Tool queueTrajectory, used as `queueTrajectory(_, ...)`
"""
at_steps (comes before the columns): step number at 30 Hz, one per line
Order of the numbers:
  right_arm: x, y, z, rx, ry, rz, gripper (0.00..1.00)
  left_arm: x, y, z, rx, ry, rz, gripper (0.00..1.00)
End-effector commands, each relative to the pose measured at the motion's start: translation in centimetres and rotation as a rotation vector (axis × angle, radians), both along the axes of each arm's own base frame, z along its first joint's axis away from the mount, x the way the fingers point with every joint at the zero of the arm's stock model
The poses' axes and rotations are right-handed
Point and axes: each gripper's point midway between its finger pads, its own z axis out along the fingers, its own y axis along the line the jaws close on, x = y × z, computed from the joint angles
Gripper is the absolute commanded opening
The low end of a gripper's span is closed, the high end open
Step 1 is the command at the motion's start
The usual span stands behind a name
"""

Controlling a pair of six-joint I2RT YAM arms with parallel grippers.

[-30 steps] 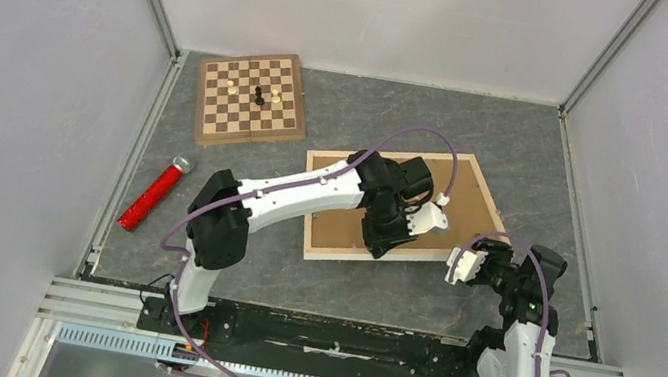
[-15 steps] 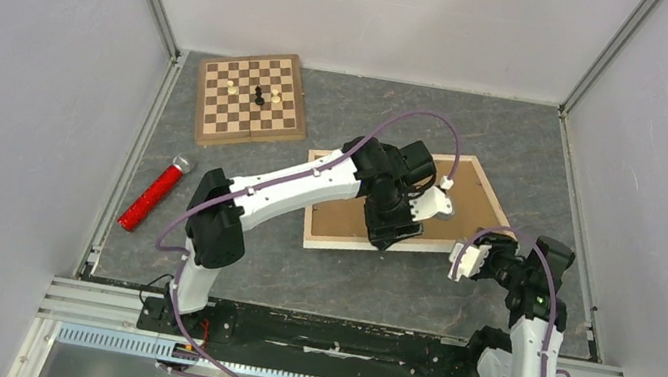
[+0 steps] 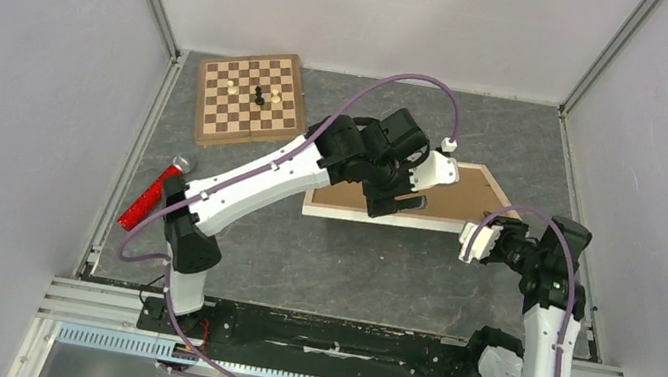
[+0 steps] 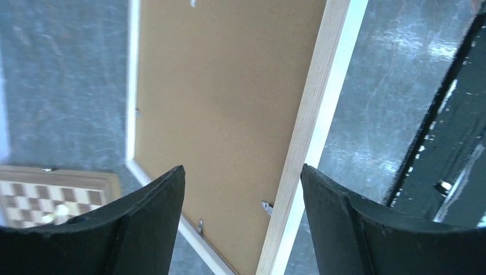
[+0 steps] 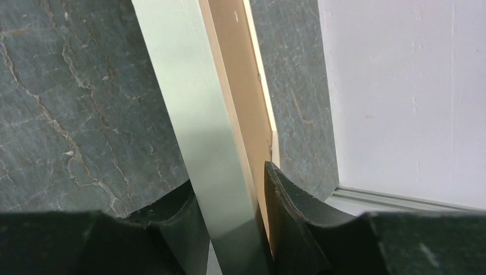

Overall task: Put the photo into the frame
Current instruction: Turn over the photo frame at the center of the board.

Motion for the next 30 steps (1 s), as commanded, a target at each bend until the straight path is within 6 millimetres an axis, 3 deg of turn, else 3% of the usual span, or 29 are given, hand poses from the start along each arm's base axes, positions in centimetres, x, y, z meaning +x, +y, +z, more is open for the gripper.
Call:
queueTrajectory(1, -0.1, 1.4, 4.3, 0.125, 0.032, 0.011, 0.0, 0.7, -0.3, 3.8, -0.044, -0.185, -0.066, 0.8)
queueTrajectory(7, -0.3, 2.0, 6.3, 0.166, 0.109, 0.024, 0.0, 0.7, -0.9, 3.6, -0.036, -0.239, -0.117, 0.81)
queueTrajectory(19, -0.6, 2.6, 7.1, 0.173, 0.166, 0.035, 0.0, 3.8, -1.9, 2.2, 0.023, -0.389, -0.125, 0.82)
queueTrajectory(30, -0.3, 2.9, 8.2, 0.221, 0.198, 0.03, 0.0, 4.1, -2.5, 1.3, 0.018, -0.423, -0.167, 0.82)
